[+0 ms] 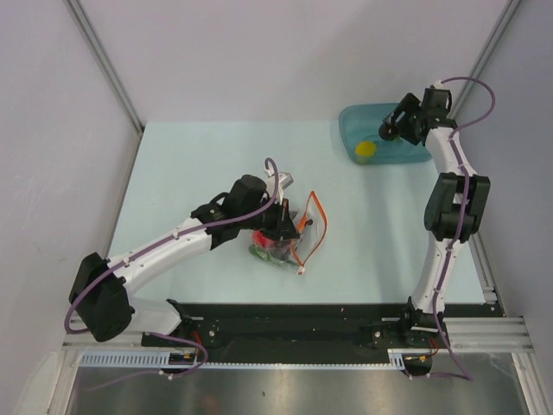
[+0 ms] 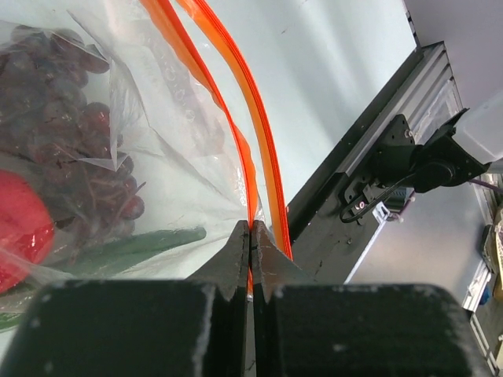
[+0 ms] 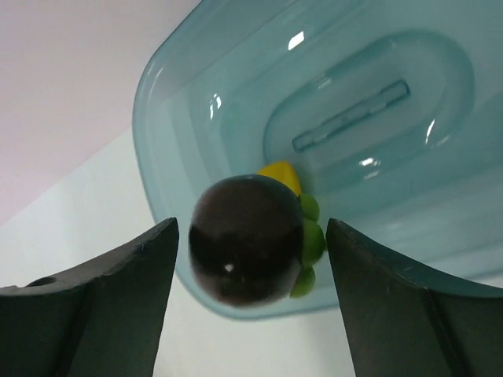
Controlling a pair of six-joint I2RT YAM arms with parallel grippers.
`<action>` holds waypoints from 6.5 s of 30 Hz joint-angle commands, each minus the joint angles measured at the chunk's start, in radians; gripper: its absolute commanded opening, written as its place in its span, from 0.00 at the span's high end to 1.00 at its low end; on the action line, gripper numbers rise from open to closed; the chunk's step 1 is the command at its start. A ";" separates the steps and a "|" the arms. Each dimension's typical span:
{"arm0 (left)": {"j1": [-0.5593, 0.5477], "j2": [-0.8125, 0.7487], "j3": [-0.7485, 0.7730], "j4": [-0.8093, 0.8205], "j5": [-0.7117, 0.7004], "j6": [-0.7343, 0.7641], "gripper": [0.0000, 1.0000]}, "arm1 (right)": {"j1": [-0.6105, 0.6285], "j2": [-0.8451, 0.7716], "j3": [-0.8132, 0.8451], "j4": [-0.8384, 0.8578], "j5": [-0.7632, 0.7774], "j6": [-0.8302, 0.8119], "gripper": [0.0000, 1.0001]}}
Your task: Open the zip-top bag and remove the fake food
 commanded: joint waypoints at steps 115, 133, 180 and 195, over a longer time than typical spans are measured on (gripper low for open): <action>-0.051 0.079 0.040 0.142 -0.086 -0.110 1.00 | 0.676 -0.564 -0.922 0.131 -0.293 0.106 0.91; -0.034 -0.071 -0.093 0.097 -0.183 -0.066 1.00 | 0.616 -0.868 -0.862 -0.064 -0.339 0.115 0.92; 0.075 -0.181 -0.129 0.043 -0.183 -0.080 1.00 | 0.647 -1.001 -0.670 0.009 -0.658 0.238 0.94; 0.098 -0.212 -0.069 -0.044 -0.177 -0.041 1.00 | 0.411 -0.939 -0.581 0.537 -0.793 0.652 0.93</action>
